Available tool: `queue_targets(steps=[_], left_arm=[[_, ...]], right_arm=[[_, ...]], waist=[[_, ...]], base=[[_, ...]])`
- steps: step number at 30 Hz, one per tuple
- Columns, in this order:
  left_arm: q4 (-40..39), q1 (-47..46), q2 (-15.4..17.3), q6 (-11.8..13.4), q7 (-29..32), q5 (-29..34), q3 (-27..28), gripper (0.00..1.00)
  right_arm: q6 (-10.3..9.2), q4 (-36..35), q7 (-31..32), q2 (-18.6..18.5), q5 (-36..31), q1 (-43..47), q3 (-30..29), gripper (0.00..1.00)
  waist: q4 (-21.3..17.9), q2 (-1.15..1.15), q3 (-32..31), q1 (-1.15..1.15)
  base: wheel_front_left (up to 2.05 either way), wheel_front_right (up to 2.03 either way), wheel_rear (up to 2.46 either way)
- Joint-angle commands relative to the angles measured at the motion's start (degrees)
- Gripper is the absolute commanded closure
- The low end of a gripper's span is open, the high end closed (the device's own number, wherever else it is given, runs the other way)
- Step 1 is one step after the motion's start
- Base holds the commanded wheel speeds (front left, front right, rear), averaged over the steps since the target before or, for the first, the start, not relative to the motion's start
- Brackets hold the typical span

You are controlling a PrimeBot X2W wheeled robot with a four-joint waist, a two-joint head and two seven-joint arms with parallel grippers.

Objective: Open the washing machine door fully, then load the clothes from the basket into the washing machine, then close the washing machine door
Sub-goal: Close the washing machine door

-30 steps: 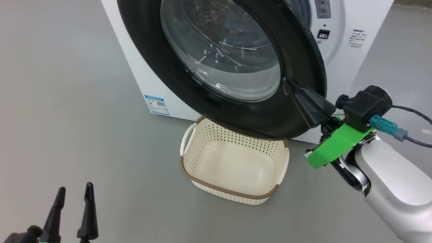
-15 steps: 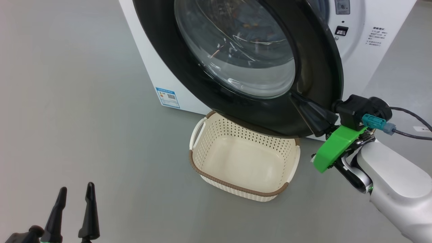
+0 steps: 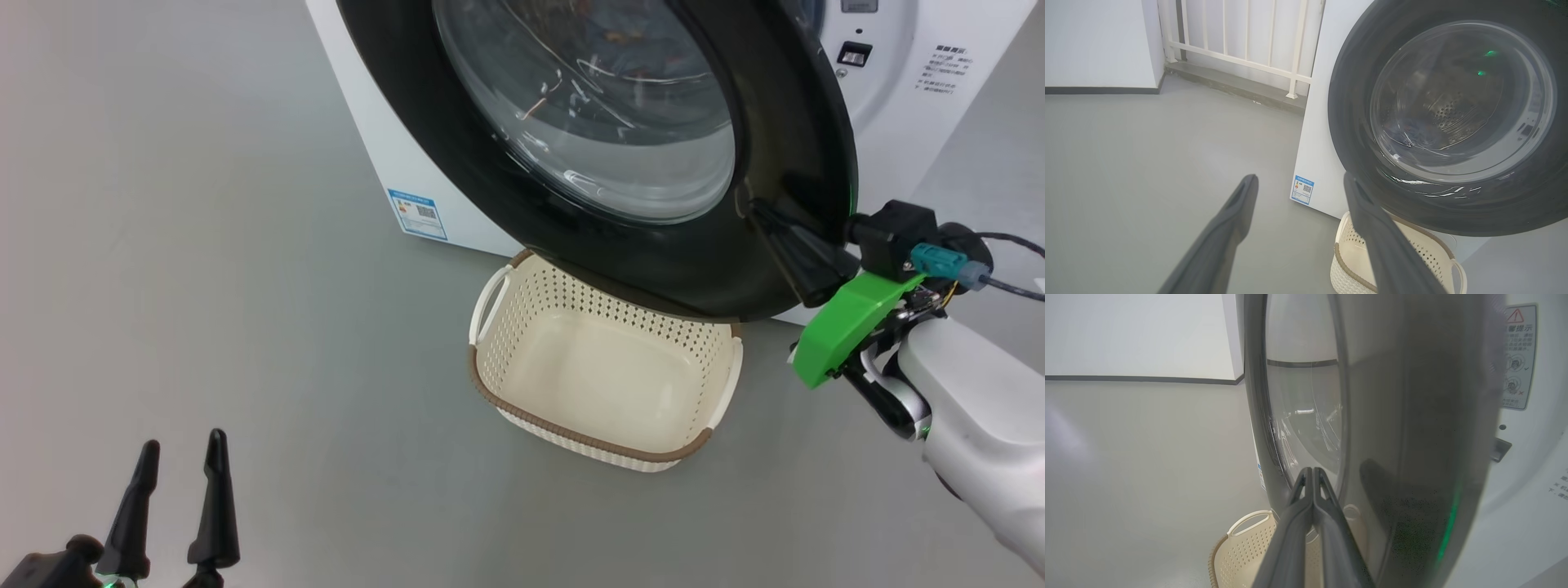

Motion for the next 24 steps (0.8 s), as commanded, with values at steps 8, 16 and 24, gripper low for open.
queue_targets(steps=[8, 16, 24], left_arm=[[-1.5, -3.1, 1.4, -0.1, -0.4, -0.8, 2.1, 0.00], [-1.9, -3.9, 2.2, -0.1, -0.4, -1.0, 1.7, 0.00], [-2.1, -5.1, 3.0, -0.1, -0.4, -1.7, 1.0, 0.00]], right_arm=[[0.25, 2.3, -0.5, -0.7, 0.8, -2.5, -1.1, 1.00], [0.25, 3.0, -0.5, -1.6, 0.1, -4.1, -6.8, 1.00], [0.25, 3.0, -0.5, -1.8, -1.9, -6.3, -11.6, 1.00]], waist=[[0.3, 0.00, 2.8, 0.00], [0.5, 0.00, 5.4, 0.00], [0.7, 0.00, 8.5, 0.00]], base=[[0.00, 0.00, 0.00], [0.00, 0.00, 0.00], [0.00, 0.00, 0.00]])
